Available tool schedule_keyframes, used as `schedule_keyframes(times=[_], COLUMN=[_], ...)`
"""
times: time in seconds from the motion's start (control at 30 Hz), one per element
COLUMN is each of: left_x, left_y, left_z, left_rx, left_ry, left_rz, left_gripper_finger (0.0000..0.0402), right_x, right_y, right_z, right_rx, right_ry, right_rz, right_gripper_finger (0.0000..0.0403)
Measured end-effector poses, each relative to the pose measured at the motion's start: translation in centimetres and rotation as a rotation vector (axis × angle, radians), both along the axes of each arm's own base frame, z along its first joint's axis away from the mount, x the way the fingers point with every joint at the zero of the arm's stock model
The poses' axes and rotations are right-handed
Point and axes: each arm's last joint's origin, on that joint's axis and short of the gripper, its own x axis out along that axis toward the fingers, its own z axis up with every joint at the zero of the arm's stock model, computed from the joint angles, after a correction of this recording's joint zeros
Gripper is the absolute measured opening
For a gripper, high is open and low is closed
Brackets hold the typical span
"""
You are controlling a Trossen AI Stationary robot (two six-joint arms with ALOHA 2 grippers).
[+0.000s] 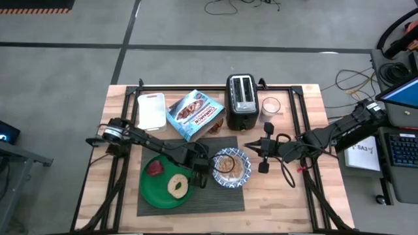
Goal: Arrange a breakfast setting
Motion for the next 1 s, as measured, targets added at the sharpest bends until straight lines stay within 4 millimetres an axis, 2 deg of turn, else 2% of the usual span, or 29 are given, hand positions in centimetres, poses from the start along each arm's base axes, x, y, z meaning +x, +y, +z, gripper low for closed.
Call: schedule_keyframes(times=[0.23, 0.63, 0.87, 1.0], left_x=[0.0, 0.2, 0.6, 0.5], left_y=[0.0, 0.1, 0.0, 0.1], left_z=[0.0, 0.3, 1.1, 1.1], left_rx=[0.013, 0.027, 0.047, 0.039], left_ry=[0.003, -0.007, 0.004, 0.012], left_rz=[-0.031, -0.058, -0.103, -0.059], left_gripper_finger=[0.0109, 0.0005, 0.0001, 0.0006], right_x=[0.0, 0.0, 0.0, 0.0], right_y=[0.0, 0.0, 0.0, 0.0], right_z=[0.0, 0.0, 0.0, 0.0], right_rx=[-0.001, -0.007, -0.007, -0.007], right_ry=[0.0, 0.002, 0.002, 0.002], right_rz=[0.0, 0.002, 0.002, 0.002], right_gripper_finger=[0.0009, 0.0009, 0.0009, 0.0009])
